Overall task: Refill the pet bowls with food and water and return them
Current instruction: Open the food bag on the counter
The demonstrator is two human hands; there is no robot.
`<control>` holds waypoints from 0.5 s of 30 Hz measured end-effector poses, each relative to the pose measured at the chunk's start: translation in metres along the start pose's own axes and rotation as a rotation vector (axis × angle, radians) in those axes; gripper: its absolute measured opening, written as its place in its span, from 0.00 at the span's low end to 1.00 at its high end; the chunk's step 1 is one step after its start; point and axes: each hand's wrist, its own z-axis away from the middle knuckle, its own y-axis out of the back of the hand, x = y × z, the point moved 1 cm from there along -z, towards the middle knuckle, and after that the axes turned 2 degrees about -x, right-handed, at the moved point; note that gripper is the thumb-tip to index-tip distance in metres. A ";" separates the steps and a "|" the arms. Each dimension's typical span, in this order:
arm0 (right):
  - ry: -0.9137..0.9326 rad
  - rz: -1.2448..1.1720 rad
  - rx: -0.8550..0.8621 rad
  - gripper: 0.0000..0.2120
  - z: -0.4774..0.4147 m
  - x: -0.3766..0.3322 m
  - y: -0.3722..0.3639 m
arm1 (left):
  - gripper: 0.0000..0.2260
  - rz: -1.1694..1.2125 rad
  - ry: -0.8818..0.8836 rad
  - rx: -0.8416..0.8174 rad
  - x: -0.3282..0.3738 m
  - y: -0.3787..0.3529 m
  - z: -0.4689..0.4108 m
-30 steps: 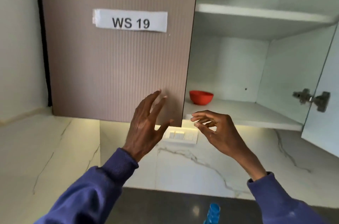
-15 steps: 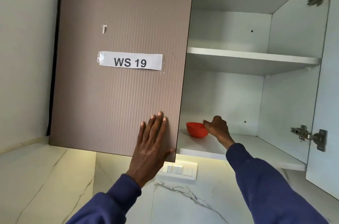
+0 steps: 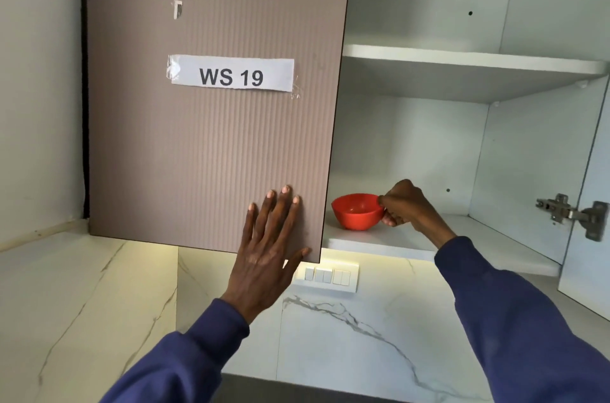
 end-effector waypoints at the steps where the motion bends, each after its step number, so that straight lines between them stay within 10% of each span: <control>1: 0.012 0.016 0.002 0.09 0.010 -0.002 0.004 | 0.36 0.017 -0.001 0.000 0.000 0.000 0.004; 15: 0.108 -0.152 -0.179 0.08 0.175 0.055 -0.034 | 0.31 0.713 0.397 -0.348 0.030 0.014 0.168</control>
